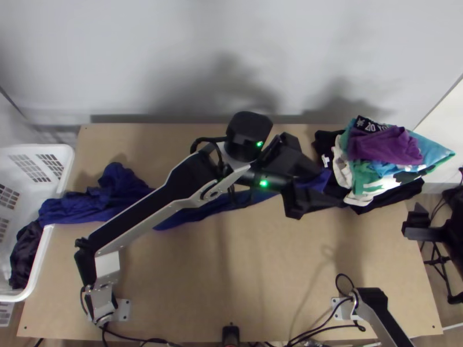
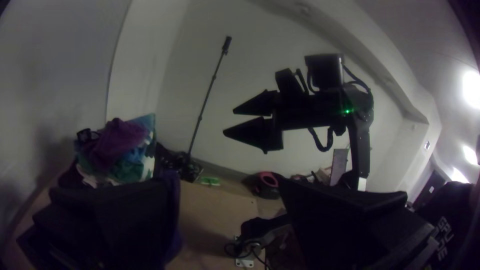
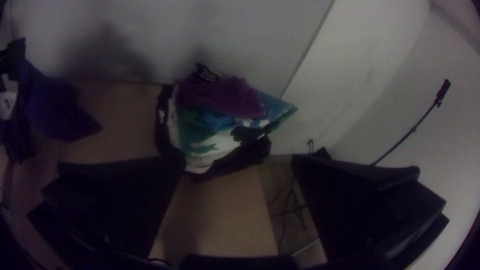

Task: Fold the t-shirt

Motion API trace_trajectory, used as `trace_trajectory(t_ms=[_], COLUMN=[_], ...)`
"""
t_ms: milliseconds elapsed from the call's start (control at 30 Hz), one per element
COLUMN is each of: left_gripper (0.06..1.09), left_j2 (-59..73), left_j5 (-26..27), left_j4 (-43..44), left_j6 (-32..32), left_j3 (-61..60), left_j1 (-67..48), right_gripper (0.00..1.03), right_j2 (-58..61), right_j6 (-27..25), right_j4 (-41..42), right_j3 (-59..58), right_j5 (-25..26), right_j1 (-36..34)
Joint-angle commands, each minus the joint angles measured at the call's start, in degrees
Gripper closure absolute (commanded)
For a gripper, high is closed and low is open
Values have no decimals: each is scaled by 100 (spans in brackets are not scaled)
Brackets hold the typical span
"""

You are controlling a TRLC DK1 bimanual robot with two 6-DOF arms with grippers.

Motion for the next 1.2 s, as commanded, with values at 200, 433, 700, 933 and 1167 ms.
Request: trace_trajectory(t_ms=[200,433,700,933,1167], left_gripper=[10,10,10,10,10], left_j2=[51,508,526,-151,-1557], left_j5=[258,21,-1025,-1140,-1017], left_j4=[-1163,-2649,-3536,-4582,-4600], left_j6=[1286,2596,3492,4055,4037], left_j3=[-1122,-1728,-2484,-2871,-3064], left_j1=[125,240,547,1637,2630], right_gripper=[5,5,5,5,5], right_j2=[-88,-193,-211,-176,0], right_j6=[6,-3,-47,-73,-82], right_j4=[19,19,45,107,177], right_j3=[-153,-356,-487,-760,-900], right_j5=[9,9,9,9,0], right_j1=[111,173,296,542,858])
